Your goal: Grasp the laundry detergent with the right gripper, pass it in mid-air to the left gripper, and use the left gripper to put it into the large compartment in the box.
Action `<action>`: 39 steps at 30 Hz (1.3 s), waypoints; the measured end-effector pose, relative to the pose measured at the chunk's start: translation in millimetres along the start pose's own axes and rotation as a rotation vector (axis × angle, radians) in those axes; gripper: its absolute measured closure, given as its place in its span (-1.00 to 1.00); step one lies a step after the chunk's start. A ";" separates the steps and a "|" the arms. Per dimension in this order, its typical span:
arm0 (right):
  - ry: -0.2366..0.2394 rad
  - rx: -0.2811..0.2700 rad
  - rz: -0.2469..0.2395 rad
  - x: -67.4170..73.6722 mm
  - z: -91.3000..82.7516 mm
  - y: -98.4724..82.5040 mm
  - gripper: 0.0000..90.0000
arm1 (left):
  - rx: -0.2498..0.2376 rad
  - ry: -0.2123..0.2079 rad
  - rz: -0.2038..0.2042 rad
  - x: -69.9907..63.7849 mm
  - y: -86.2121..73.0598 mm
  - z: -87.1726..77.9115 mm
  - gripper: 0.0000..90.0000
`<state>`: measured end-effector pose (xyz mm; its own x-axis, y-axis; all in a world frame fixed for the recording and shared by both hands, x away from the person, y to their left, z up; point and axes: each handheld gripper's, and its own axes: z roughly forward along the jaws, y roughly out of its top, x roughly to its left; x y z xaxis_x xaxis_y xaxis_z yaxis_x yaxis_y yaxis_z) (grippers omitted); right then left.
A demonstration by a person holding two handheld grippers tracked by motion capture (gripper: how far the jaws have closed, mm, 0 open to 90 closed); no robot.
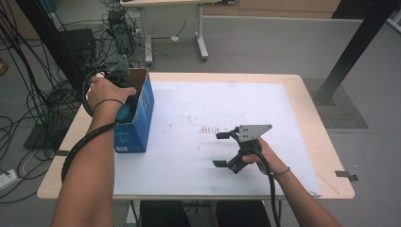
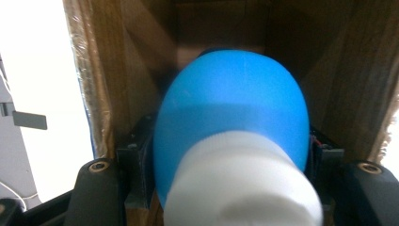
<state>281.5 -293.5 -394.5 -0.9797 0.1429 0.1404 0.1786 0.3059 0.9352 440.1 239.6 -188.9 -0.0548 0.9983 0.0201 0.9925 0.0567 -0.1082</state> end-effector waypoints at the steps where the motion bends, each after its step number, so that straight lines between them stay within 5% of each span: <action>1: 0.003 0.001 0.001 -0.3 0.4 0.4 -0.95 | -0.011 0.005 -0.001 -1.1 -1.2 -4.5 -0.21; 22: 0.004 0.004 -0.008 1.0 0.2 5.2 -0.95 | -0.055 -0.035 0.009 3.9 -13.5 -44.0 -0.40; 27: 0.001 0.009 -0.013 1.7 -0.5 7.1 -0.95 | -0.080 -0.011 0.042 -7.3 -19.5 -58.7 -0.48; 39: -0.011 0.017 -0.015 2.4 -5.3 12.3 -0.95 | -0.128 -0.034 0.124 -32.8 -32.7 -91.1 -0.67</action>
<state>280.8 -294.3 -381.0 -0.9813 0.1483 0.1223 0.1650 0.3239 0.9316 419.3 203.7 -95.4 0.0678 0.9975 -0.0191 0.9975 -0.0674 0.0200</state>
